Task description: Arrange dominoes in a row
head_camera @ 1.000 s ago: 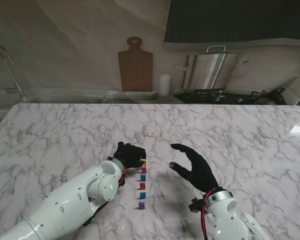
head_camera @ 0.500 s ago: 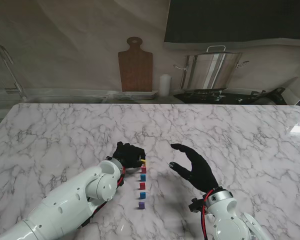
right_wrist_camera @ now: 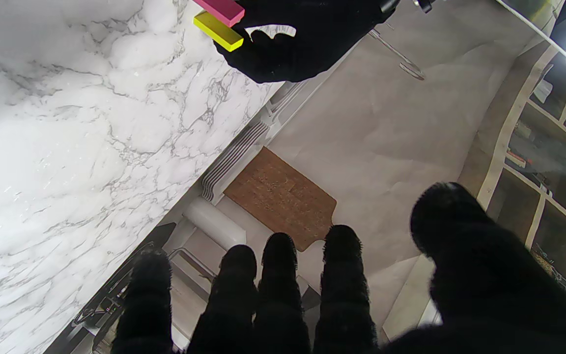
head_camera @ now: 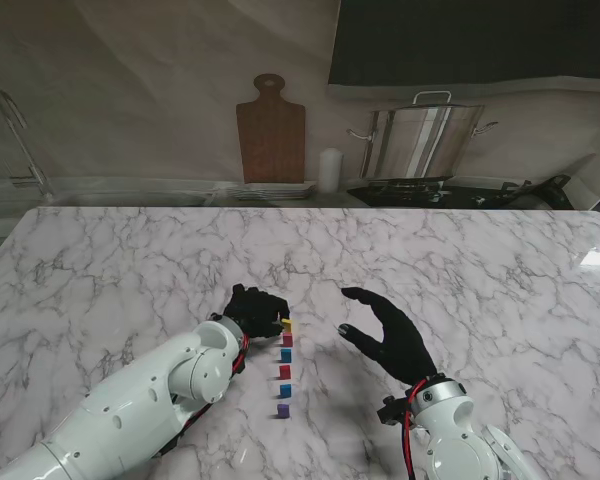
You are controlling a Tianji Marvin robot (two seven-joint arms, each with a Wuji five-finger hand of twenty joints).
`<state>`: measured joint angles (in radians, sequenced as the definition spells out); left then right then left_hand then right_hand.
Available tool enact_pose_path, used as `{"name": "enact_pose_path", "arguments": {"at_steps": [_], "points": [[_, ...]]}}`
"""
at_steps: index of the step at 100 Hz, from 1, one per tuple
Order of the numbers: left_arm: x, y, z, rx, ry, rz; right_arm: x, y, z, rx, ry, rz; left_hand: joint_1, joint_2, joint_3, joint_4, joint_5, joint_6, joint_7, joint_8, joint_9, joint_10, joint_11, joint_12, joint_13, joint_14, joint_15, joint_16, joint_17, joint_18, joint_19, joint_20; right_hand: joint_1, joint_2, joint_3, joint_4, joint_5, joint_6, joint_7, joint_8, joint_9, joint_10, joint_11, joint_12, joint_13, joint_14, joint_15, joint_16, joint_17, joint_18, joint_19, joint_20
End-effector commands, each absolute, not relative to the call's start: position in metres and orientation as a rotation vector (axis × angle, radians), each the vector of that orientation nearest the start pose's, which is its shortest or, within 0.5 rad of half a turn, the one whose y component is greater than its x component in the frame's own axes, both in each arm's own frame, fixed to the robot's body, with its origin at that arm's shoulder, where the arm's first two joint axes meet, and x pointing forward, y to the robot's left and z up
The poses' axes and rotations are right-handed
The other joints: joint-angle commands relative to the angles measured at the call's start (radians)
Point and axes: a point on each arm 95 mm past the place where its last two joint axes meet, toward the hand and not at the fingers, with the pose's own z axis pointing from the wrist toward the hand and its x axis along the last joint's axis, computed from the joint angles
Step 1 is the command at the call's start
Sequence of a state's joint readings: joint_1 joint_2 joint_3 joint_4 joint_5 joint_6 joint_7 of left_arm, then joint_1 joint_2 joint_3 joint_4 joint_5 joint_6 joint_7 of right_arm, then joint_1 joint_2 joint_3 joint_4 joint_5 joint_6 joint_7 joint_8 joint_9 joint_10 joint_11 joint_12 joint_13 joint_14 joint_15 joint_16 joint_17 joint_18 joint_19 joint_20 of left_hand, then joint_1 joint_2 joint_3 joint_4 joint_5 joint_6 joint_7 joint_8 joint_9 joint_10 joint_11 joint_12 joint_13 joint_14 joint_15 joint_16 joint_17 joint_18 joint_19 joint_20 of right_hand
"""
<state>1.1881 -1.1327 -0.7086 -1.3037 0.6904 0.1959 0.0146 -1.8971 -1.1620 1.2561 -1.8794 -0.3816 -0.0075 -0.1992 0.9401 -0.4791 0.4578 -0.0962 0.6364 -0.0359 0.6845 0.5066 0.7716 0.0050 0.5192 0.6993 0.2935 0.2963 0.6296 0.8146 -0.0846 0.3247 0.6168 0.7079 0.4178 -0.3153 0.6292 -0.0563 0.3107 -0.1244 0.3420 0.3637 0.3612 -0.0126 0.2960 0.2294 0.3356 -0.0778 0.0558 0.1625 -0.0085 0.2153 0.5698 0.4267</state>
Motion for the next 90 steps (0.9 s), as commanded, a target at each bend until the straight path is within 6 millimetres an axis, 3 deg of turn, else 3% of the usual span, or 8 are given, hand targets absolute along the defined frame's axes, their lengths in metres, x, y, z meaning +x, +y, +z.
{"name": "enact_pose_path", "arguments": {"at_steps": [1, 41, 49, 63, 90], "points": [[0.442, -0.089, -0.372, -1.393, 1.705, -1.408, 0.307, 0.033, -0.319, -2.219, -1.082, -2.374, -0.006, -0.027, 0.029, 0.001, -0.011, -0.003, -0.016, 0.003, -0.038, 0.007, 0.014, -0.017, -0.02, 0.029, -0.007, 0.001, -0.02, 0.013, -0.019, 0.029, 0.03, 0.003, 0.025, 0.02, -0.025, -0.01, 0.01, 0.014, -0.008, -0.003, 0.014, 0.007, 0.021, -0.007, 0.008, 0.005, -0.001, -0.002, 0.008, 0.014], [0.44, -0.085, -0.37, -1.374, 1.731, -1.387, 0.307, 0.033, -0.319, -2.218, -1.083, -2.376, -0.046, -0.021, 0.088, 0.003, -0.027, 0.01, -0.068, 0.007, -0.077, 0.012, 0.021, -0.061, -0.036, 0.031, -0.02, -0.004, -0.022, 0.011, -0.039, 0.033, 0.03, 0.002, 0.026, 0.02, -0.025, -0.011, 0.01, 0.014, -0.007, -0.003, 0.015, 0.007, 0.022, -0.009, 0.009, 0.005, -0.002, -0.003, 0.007, 0.014], [0.44, -0.084, -0.37, -1.372, 1.738, -1.38, 0.307, 0.033, -0.319, -2.218, -1.083, -2.376, -0.074, -0.014, 0.119, 0.012, -0.033, 0.023, -0.099, 0.008, -0.092, 0.012, 0.032, -0.125, -0.039, 0.031, -0.025, -0.007, -0.021, 0.011, -0.051, 0.037, 0.03, 0.002, 0.026, 0.02, -0.026, -0.01, 0.009, 0.014, -0.008, -0.005, 0.015, 0.007, 0.02, -0.008, 0.008, 0.005, -0.002, -0.003, 0.007, 0.014], [0.439, -0.08, -0.368, -1.374, 1.745, -1.364, 0.307, 0.033, -0.32, -2.217, -1.084, -2.376, -0.098, 0.006, 0.143, 0.033, -0.056, 0.055, -0.132, -0.003, -0.115, 0.017, 0.032, -0.141, -0.051, 0.032, -0.035, -0.011, -0.023, 0.011, -0.059, 0.04, 0.029, 0.002, 0.026, 0.02, -0.026, -0.01, 0.009, 0.014, -0.008, -0.002, 0.014, 0.007, 0.021, -0.007, 0.008, 0.005, -0.002, -0.003, 0.007, 0.014], [0.437, -0.069, -0.366, -1.377, 1.75, -1.335, 0.307, 0.034, -0.32, -2.213, -1.091, -2.376, -0.111, 0.009, 0.145, 0.036, -0.085, 0.091, -0.186, -0.026, -0.148, 0.028, 0.018, -0.151, -0.067, 0.033, -0.046, -0.014, -0.025, 0.01, -0.073, 0.04, 0.029, 0.002, 0.026, 0.02, -0.026, -0.01, 0.009, 0.014, -0.008, -0.003, 0.015, 0.007, 0.021, -0.009, 0.008, 0.005, -0.002, -0.002, 0.007, 0.014]]}}
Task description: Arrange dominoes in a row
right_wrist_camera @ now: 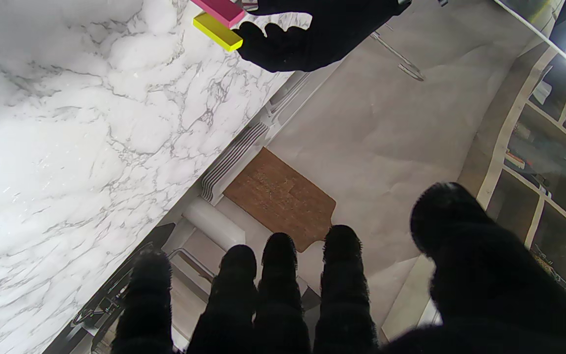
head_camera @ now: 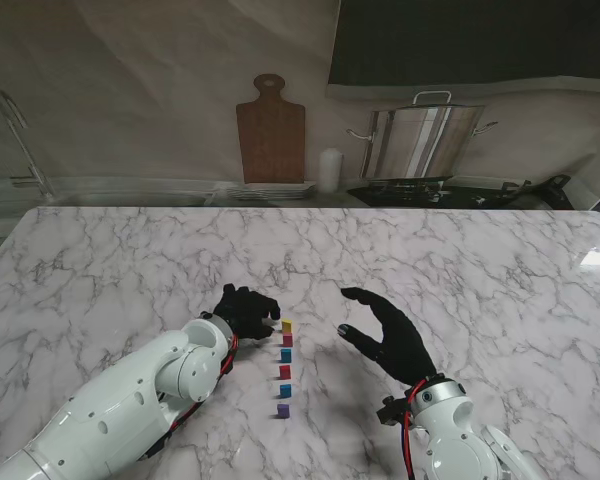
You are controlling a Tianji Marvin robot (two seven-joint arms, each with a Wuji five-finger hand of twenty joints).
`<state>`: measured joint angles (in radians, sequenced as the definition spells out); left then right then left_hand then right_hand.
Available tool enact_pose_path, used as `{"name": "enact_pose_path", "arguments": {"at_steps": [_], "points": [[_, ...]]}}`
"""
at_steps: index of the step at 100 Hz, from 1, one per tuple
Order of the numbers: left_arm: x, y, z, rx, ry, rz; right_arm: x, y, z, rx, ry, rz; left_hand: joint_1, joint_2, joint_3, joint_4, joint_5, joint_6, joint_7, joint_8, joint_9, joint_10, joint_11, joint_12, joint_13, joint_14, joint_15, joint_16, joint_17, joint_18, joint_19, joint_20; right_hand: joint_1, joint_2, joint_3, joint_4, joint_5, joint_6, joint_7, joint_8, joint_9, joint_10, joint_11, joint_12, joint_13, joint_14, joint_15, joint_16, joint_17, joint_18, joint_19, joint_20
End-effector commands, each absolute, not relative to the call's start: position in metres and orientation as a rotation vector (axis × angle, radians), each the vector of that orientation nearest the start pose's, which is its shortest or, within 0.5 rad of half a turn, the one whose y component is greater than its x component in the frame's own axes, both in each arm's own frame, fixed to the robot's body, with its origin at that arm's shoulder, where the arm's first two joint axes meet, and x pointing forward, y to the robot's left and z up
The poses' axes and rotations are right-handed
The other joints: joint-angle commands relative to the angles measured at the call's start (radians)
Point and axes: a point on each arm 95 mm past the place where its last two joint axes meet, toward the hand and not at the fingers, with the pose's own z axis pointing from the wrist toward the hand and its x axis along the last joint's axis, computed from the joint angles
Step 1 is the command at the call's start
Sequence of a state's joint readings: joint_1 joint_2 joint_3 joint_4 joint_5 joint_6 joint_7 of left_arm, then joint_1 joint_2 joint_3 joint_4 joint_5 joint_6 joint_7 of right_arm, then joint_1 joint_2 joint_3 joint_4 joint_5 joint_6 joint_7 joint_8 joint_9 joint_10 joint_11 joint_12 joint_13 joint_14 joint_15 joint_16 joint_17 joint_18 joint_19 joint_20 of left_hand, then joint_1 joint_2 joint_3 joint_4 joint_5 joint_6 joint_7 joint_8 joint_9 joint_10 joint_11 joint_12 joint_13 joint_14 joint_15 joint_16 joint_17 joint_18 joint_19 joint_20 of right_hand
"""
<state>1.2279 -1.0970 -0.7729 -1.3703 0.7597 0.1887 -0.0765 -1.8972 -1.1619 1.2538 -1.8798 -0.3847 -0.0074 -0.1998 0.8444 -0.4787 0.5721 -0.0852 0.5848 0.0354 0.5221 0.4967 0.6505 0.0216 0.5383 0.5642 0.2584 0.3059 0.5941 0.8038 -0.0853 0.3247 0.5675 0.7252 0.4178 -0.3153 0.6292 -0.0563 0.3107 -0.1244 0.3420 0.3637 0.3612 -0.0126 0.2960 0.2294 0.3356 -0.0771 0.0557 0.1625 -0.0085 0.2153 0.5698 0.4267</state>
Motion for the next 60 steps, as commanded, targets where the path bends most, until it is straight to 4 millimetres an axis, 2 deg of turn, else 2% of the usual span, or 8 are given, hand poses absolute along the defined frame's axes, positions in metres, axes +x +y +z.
{"name": "enact_pose_path", "arguments": {"at_steps": [1, 9, 16, 22, 36, 44, 49, 60], "points": [[0.437, -0.069, -0.366, -1.377, 1.75, -1.333, 0.307, 0.034, -0.32, -2.213, -1.091, -2.376, -0.017, 0.01, 0.03, 0.025, -0.036, 0.022, -0.027, -0.018, -0.027, 0.012, -0.003, -0.017, -0.034, 0.024, -0.012, -0.004, -0.025, 0.01, -0.024, 0.023, 0.029, 0.002, 0.026, 0.02, -0.027, -0.01, 0.009, 0.014, -0.008, -0.002, 0.014, 0.007, 0.02, -0.01, 0.008, 0.005, -0.002, -0.002, 0.007, 0.014], [0.435, -0.064, -0.365, -1.382, 1.75, -1.324, 0.307, 0.034, -0.32, -2.212, -1.092, -2.377, -0.019, 0.022, 0.016, 0.026, -0.044, 0.047, -0.077, -0.038, -0.047, 0.027, -0.058, -0.06, -0.034, 0.03, -0.062, -0.042, -0.024, 0.01, -0.054, 0.021, 0.029, 0.002, 0.026, 0.02, -0.026, -0.01, 0.009, 0.014, -0.008, -0.004, 0.015, 0.007, 0.02, -0.009, 0.008, 0.005, -0.002, -0.003, 0.007, 0.014], [0.432, -0.058, -0.363, -1.39, 1.739, -1.323, 0.306, 0.034, -0.32, -2.211, -1.092, -2.378, -0.026, 0.05, -0.016, 0.027, -0.058, 0.065, -0.12, -0.056, -0.08, 0.048, -0.128, -0.12, -0.036, 0.037, -0.148, -0.115, -0.025, 0.008, -0.091, 0.009, 0.029, 0.002, 0.026, 0.02, -0.026, -0.01, 0.009, 0.014, -0.008, -0.004, 0.015, 0.007, 0.02, -0.009, 0.008, 0.005, -0.002, -0.003, 0.007, 0.014], [0.428, -0.053, -0.36, -1.407, 1.714, -1.332, 0.306, 0.034, -0.32, -2.209, -1.094, -2.378, -0.022, 0.102, -0.085, 0.032, -0.067, 0.073, -0.161, -0.072, -0.099, 0.061, -0.18, -0.169, -0.025, 0.04, -0.207, -0.174, -0.024, 0.005, -0.124, 0.001, 0.029, 0.002, 0.025, 0.02, -0.025, -0.01, 0.009, 0.014, -0.008, -0.005, 0.015, 0.007, 0.021, -0.01, 0.008, 0.005, -0.002, -0.002, 0.007, 0.014], [0.413, -0.038, -0.351, -1.434, 1.64, -1.365, 0.306, 0.036, -0.32, -2.204, -1.1, -2.378, -0.006, 0.198, -0.239, 0.048, -0.095, 0.1, -0.241, -0.099, -0.163, 0.091, -0.263, -0.241, -0.036, 0.046, -0.299, -0.253, -0.026, 0.005, -0.179, -0.012, 0.029, 0.003, 0.025, 0.02, -0.026, -0.01, 0.009, 0.014, -0.009, -0.004, 0.014, 0.007, 0.02, -0.01, 0.008, 0.005, -0.003, -0.003, 0.006, 0.014], [0.403, -0.029, -0.343, -1.443, 1.584, -1.386, 0.306, 0.037, -0.321, -2.199, -1.108, -2.377, 0.005, 0.246, -0.308, 0.055, -0.121, 0.125, -0.294, -0.12, -0.198, 0.11, -0.305, -0.274, -0.05, 0.05, -0.35, -0.292, -0.031, 0.007, -0.245, -0.042, 0.028, 0.005, 0.025, 0.02, -0.025, -0.011, 0.009, 0.014, -0.008, -0.004, 0.015, 0.007, 0.019, -0.009, 0.008, 0.005, -0.003, -0.003, 0.006, 0.014], [0.396, -0.024, -0.338, -1.454, 1.544, -1.407, 0.305, 0.039, -0.321, -2.193, -1.114, -2.379, 0.032, 0.284, -0.39, 0.065, -0.137, 0.137, -0.333, -0.135, -0.226, 0.122, -0.335, -0.301, -0.064, 0.051, -0.384, -0.327, -0.024, 0.007, -0.317, -0.061, 0.029, 0.005, 0.025, 0.02, -0.025, -0.011, 0.009, 0.014, -0.008, -0.005, 0.014, 0.007, 0.017, -0.01, 0.007, 0.004, -0.003, -0.003, 0.006, 0.014], [0.377, -0.014, -0.328, -1.495, 1.458, -1.471, 0.305, 0.042, -0.322, -2.178, -1.133, -2.386, 0.039, 0.355, -0.468, 0.07, -0.185, 0.16, -0.388, -0.157, -0.291, 0.14, -0.39, -0.337, -0.107, 0.047, -0.446, -0.373, -0.036, 0.005, -0.41, -0.09, 0.027, 0.008, 0.023, 0.02, -0.027, -0.012, 0.008, 0.013, -0.011, -0.005, 0.013, 0.007, 0.007, -0.012, 0.003, 0.003, -0.004, -0.006, 0.005, 0.014]]}}
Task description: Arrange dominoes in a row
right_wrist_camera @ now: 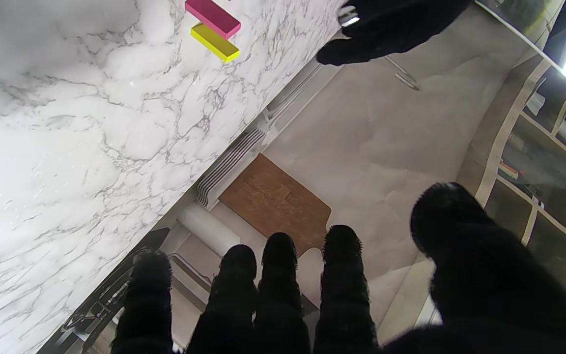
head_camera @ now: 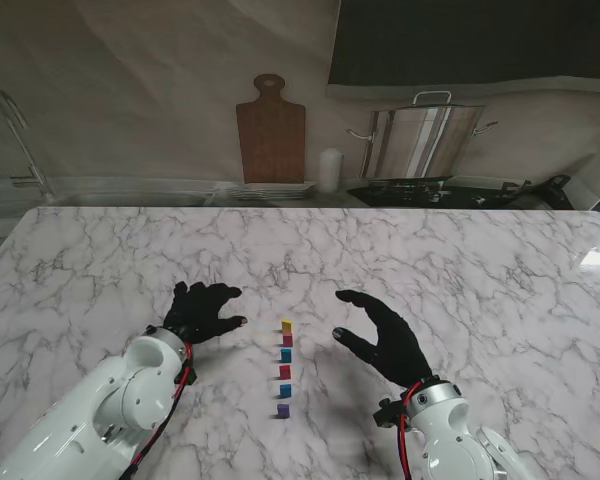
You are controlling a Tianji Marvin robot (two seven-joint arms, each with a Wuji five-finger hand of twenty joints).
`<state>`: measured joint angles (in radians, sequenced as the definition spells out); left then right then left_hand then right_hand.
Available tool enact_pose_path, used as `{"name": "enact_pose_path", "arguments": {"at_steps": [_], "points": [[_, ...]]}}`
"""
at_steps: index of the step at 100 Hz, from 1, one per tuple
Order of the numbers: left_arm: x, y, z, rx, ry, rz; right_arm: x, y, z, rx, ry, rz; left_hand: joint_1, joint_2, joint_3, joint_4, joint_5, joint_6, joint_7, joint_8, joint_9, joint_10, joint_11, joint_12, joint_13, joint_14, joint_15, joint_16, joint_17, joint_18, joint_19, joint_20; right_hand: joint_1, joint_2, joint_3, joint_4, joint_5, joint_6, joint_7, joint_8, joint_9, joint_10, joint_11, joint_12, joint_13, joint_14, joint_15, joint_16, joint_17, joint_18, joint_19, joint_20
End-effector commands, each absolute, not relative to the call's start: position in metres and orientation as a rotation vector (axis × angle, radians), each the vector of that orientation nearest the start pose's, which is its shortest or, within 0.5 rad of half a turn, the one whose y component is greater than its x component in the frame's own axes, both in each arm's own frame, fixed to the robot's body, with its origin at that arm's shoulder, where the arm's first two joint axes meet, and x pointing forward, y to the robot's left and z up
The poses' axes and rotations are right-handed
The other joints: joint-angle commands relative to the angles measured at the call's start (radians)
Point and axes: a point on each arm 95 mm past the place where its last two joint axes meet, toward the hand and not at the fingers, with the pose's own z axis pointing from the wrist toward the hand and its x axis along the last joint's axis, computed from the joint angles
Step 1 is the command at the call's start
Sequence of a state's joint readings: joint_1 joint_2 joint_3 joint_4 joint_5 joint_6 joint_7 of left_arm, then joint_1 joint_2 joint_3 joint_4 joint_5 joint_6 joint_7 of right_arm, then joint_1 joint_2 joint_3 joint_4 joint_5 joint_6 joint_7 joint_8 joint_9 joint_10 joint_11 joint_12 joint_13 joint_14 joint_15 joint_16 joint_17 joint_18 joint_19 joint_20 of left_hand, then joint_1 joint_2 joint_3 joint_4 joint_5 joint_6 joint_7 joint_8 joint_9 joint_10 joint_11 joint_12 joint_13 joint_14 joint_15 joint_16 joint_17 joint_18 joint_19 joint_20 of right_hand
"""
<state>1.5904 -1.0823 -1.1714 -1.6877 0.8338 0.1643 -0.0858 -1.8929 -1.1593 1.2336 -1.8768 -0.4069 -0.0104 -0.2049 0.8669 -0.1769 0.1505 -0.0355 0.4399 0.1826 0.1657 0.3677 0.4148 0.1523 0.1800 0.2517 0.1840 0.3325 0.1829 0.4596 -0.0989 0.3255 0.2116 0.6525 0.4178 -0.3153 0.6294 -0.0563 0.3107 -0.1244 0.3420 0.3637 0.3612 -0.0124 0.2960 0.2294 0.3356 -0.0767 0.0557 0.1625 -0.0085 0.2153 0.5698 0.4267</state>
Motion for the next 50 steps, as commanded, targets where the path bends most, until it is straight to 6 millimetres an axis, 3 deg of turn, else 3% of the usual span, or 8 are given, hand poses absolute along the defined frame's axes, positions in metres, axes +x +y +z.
{"name": "enact_pose_path", "arguments": {"at_steps": [1, 15, 36, 50], "points": [[0.375, -0.014, -0.328, -1.497, 1.453, -1.477, 0.305, 0.043, -0.322, -2.177, -1.136, -2.386, 0.023, 0.06, -0.063, 0.022, -0.044, 0.014, -0.037, -0.03, -0.06, 0.01, -0.036, -0.028, -0.035, 0.02, -0.039, -0.035, -0.017, 0.005, -0.071, -0.03, 0.028, 0.009, 0.023, 0.02, -0.027, -0.012, 0.008, 0.013, -0.012, -0.004, 0.013, 0.006, 0.005, -0.013, 0.002, 0.003, -0.005, -0.006, 0.005, 0.014], [0.35, -0.007, -0.321, -1.525, 1.376, -1.573, 0.305, 0.047, -0.325, -2.166, -1.161, -2.376, 0.025, 0.139, -0.149, 0.028, -0.093, 0.022, -0.073, -0.036, -0.117, 0.017, -0.079, -0.05, -0.079, 0.015, -0.074, -0.063, 0.001, 0.011, -0.145, -0.141, 0.032, 0.01, 0.023, 0.021, -0.027, -0.012, 0.007, 0.013, -0.014, -0.005, 0.012, 0.006, -0.002, -0.015, 0.0, 0.001, -0.007, -0.007, 0.003, 0.013], [0.316, -0.008, -0.317, -1.576, 1.256, -1.687, 0.304, 0.051, -0.329, -2.149, -1.2, -2.368, 0.006, 0.169, -0.16, 0.029, -0.149, 0.044, -0.098, -0.041, -0.169, 0.031, -0.113, -0.054, -0.125, 0.025, -0.093, -0.066, 0.0, 0.017, -0.167, -0.184, 0.037, 0.013, 0.026, 0.022, -0.074, -0.03, -0.01, 0.008, -0.052, -0.019, 0.006, 0.002, -0.058, -0.037, -0.022, -0.011, -0.029, -0.03, -0.016, 0.004], [0.299, -0.011, -0.317, -1.595, 1.184, -1.753, 0.303, 0.054, -0.331, -2.139, -1.225, -2.359, -0.011, 0.197, -0.163, 0.032, -0.203, 0.039, -0.119, -0.04, -0.221, 0.029, -0.156, -0.052, -0.183, 0.015, -0.127, -0.081, 0.012, 0.017, -0.202, -0.277, 0.038, 0.015, 0.025, 0.022, -0.109, -0.048, -0.024, 0.007, -0.113, -0.049, -0.024, -0.02, -0.105, -0.061, -0.042, -0.028, -0.047, -0.066, -0.059, -0.021]]}}
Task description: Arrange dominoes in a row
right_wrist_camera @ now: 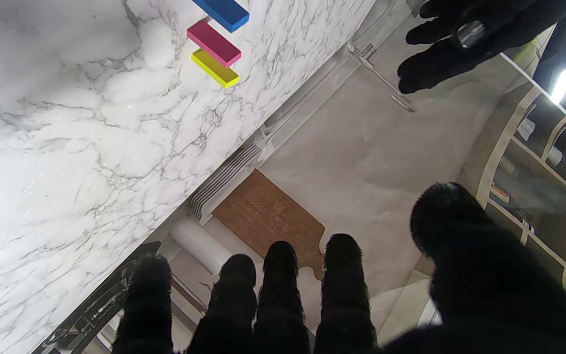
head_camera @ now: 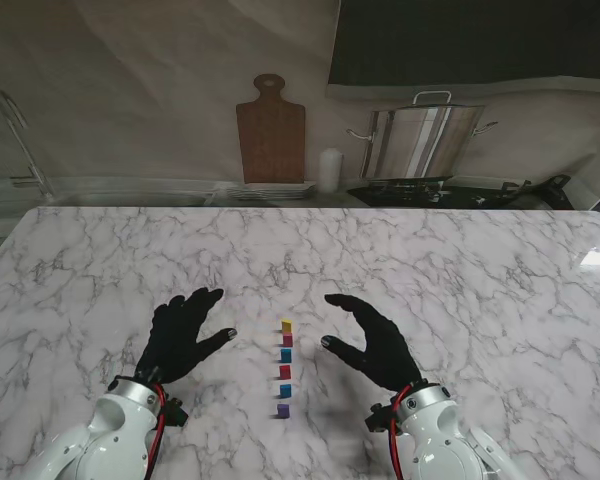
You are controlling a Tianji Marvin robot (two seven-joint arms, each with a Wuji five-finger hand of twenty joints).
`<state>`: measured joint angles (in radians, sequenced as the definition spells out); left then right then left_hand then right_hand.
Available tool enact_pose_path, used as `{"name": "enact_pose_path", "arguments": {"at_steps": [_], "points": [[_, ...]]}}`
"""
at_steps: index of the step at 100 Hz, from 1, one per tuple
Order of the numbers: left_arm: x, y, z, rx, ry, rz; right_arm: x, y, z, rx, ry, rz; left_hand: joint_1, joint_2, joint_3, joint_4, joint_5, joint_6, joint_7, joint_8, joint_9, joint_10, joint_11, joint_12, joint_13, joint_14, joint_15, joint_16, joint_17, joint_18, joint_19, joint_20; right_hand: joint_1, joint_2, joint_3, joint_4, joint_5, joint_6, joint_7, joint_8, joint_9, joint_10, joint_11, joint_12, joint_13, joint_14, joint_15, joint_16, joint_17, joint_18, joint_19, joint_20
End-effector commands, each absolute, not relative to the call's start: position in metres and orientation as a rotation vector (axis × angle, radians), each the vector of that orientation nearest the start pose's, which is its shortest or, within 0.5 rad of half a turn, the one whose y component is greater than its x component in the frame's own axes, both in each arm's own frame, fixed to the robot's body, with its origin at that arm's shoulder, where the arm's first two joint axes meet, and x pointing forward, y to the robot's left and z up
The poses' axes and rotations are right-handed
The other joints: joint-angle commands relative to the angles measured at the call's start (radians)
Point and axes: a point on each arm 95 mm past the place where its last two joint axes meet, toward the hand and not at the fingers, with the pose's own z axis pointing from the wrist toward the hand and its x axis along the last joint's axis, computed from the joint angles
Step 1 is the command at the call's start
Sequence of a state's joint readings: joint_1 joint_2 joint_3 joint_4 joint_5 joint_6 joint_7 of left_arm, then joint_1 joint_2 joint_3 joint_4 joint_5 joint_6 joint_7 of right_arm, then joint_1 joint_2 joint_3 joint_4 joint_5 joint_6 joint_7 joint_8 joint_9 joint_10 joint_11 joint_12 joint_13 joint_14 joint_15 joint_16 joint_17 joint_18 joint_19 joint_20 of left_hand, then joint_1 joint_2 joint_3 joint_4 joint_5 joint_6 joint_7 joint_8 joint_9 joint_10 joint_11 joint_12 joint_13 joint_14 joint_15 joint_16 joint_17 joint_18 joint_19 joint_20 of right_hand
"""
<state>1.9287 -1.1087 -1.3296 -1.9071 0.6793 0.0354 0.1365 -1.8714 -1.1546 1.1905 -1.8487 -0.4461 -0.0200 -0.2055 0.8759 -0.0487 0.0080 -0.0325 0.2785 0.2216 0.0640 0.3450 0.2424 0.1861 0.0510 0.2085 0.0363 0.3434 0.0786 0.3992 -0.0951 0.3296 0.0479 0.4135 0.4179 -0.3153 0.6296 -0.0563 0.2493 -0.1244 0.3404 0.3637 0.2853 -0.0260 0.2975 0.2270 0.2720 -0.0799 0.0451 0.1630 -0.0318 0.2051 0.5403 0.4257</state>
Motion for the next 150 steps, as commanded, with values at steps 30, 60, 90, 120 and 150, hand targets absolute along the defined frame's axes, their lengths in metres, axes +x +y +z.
{"name": "enact_pose_path", "arguments": {"at_steps": [30, 60, 90, 120, 150], "points": [[0.278, -0.019, -0.324, -1.614, 1.119, -1.825, 0.303, 0.059, -0.339, -2.103, -1.303, -2.334, -0.044, 0.116, -0.025, 0.031, -0.148, -0.018, -0.052, -0.008, -0.149, -0.026, -0.063, -0.016, -0.036, -0.01, -0.079, -0.142, 0.013, 0.008, -0.058, -0.184, 0.008, 0.032, 0.007, 0.017, -0.038, -0.053, -0.159, -0.126, -0.035, -0.084, -0.122, -0.091, -0.125, -0.113, -0.053, -0.109, -0.039, -0.143, -0.158, -0.124], [0.269, -0.022, -0.326, -1.664, 1.092, -1.836, 0.301, 0.052, -0.341, -2.127, -1.287, -2.331, -0.036, 0.117, -0.024, 0.031, -0.139, -0.018, -0.053, -0.009, -0.146, -0.027, -0.061, -0.029, -0.034, -0.011, -0.076, -0.156, 0.015, 0.004, -0.057, -0.204, -0.005, 0.13, -0.166, 0.023, -0.092, -0.076, -0.143, -0.096, -0.071, -0.077, -0.111, -0.085, -0.123, -0.087, -0.048, -0.082, -0.059, -0.098, -0.118, -0.106], [0.262, -0.015, -0.327, -1.678, 1.064, -1.814, 0.302, 0.049, -0.346, -2.137, -1.274, -2.308, -0.025, 0.115, -0.022, 0.032, -0.142, -0.021, -0.053, -0.01, -0.147, -0.03, -0.062, -0.029, -0.034, -0.024, -0.073, -0.155, 0.016, 0.002, -0.055, -0.213, 0.002, 0.139, -0.19, 0.025, -0.086, -0.081, -0.146, -0.089, -0.048, -0.074, -0.094, -0.078, -0.112, -0.084, -0.046, -0.078, -0.055, -0.095, -0.118, -0.102], [0.259, -0.015, -0.326, -1.672, 1.065, -1.816, 0.305, 0.045, -0.344, -2.154, -1.255, -2.309, -0.025, 0.119, -0.025, 0.033, -0.148, -0.02, -0.069, -0.022, -0.153, -0.027, -0.072, -0.065, -0.038, -0.023, -0.087, -0.19, 0.015, -0.002, -0.06, -0.237, 0.008, 0.142, -0.205, 0.028, -0.087, -0.086, -0.146, -0.083, -0.072, -0.079, -0.1, -0.08, -0.11, -0.082, -0.046, -0.074, -0.051, -0.083, -0.11, -0.094], [0.26, -0.015, -0.325, -1.683, 1.059, -1.857, 0.301, 0.049, -0.342, -2.123, -1.284, -2.315, -0.029, 0.129, -0.025, 0.033, -0.147, -0.034, -0.074, -0.035, -0.152, -0.037, -0.072, -0.083, -0.036, -0.039, -0.09, -0.217, 0.017, -0.005, -0.063, -0.257, -0.009, 0.14, -0.221, 0.026, -0.104, -0.091, -0.159, -0.08, -0.077, -0.076, -0.108, -0.084, -0.118, -0.08, -0.049, -0.073, -0.057, -0.079, -0.107, -0.086]]}}
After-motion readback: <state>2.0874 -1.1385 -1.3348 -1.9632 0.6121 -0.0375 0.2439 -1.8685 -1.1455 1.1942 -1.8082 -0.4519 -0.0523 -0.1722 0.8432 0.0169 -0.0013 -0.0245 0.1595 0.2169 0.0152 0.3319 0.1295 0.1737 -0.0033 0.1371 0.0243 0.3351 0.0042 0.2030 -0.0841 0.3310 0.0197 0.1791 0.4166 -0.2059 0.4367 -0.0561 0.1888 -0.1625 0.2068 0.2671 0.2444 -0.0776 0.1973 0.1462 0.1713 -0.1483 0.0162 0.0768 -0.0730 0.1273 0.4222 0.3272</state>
